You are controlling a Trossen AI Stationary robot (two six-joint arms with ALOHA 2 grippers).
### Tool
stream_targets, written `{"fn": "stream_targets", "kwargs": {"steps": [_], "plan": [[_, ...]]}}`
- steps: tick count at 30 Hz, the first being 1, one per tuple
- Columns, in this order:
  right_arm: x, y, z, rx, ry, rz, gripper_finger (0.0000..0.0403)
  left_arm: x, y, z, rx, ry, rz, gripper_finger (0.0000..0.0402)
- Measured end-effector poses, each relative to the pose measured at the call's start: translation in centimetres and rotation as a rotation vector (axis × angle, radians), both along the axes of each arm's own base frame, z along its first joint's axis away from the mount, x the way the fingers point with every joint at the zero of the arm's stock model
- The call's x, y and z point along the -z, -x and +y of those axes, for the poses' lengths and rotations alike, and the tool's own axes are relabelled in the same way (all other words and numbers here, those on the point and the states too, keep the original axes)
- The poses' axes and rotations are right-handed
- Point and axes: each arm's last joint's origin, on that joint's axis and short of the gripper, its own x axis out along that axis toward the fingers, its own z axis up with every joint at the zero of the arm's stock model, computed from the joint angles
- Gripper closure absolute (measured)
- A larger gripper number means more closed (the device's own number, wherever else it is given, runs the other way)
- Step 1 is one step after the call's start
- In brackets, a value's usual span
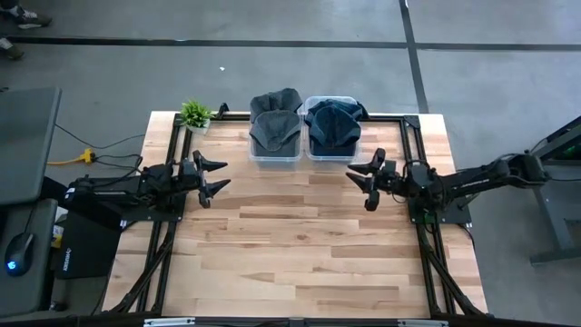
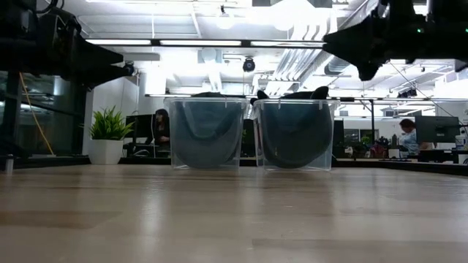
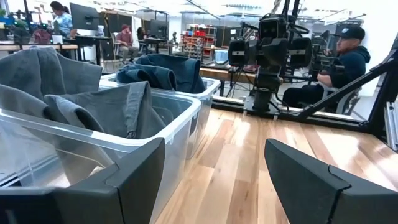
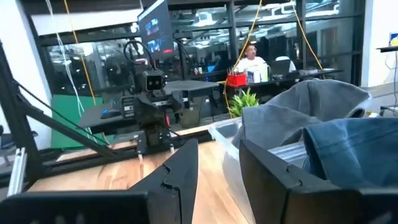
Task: Pick & Place hat
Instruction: Return to Home Position
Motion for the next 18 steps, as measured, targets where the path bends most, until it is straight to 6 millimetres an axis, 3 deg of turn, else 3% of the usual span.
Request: {"fn": "stream_targets", "kwargs": {"steps": [10,18], "plan": [[2.0,2.7,-0.2,0.033,-0.026,-0.047,0.0291,0.1,0.0,0.0,0.004,0.006,0.002,0.0128],[2.4,3.4,-0.1,-0.016,-0.024,0.009,0.0291,0.1,0.0,0.0,0.01,-0.02,0.01,0.0128]]}}
